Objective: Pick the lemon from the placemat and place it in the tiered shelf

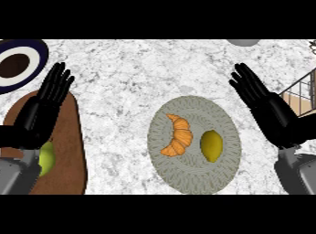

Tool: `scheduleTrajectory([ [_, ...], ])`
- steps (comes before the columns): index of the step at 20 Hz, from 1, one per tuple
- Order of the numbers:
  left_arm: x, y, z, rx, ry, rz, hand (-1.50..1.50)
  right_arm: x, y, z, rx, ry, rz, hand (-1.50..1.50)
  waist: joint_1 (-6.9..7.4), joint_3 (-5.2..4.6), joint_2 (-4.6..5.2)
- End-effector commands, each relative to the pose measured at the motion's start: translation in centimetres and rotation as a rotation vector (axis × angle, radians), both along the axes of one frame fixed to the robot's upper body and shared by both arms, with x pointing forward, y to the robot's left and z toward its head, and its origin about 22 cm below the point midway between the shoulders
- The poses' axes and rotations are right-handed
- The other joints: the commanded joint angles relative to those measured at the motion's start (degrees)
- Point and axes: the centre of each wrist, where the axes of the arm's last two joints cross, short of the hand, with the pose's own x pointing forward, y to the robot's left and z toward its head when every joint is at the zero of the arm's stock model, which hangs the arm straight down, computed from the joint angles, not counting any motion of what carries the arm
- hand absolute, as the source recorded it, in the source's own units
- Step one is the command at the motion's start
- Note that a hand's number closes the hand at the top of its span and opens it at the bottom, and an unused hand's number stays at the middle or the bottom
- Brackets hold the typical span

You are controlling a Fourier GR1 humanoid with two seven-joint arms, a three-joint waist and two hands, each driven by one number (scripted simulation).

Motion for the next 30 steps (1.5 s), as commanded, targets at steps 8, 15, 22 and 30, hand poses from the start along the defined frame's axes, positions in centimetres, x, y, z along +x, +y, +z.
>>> scheduleTrajectory([
  [8, -1.6, 1.2, -4.2, 0.120, 0.174, 0.113, 0.00, -1.0, -0.6, -0.2, 0.676, 0.053, -0.594, 1.50, -7.54, 4.40, -1.89],
  [15, -1.3, -0.1, -4.5, 0.168, 0.191, 0.120, 0.00, -7.1, -7.0, -10.7, -0.277, 0.050, -1.321, -1.50, -5.71, 1.73, -0.38],
  [22, -0.3, -5.1, -4.5, 0.186, 0.184, 0.080, 0.00, -11.0, -1.1, -9.8, -0.137, -0.086, -1.167, -1.50, -2.73, 1.71, -0.69],
  [30, -0.2, -5.0, -4.2, 0.186, 0.190, 0.056, 0.00, -13.2, 0.2, -6.1, -0.406, 0.111, -0.980, -1.50, -1.68, 1.46, -0.59],
])
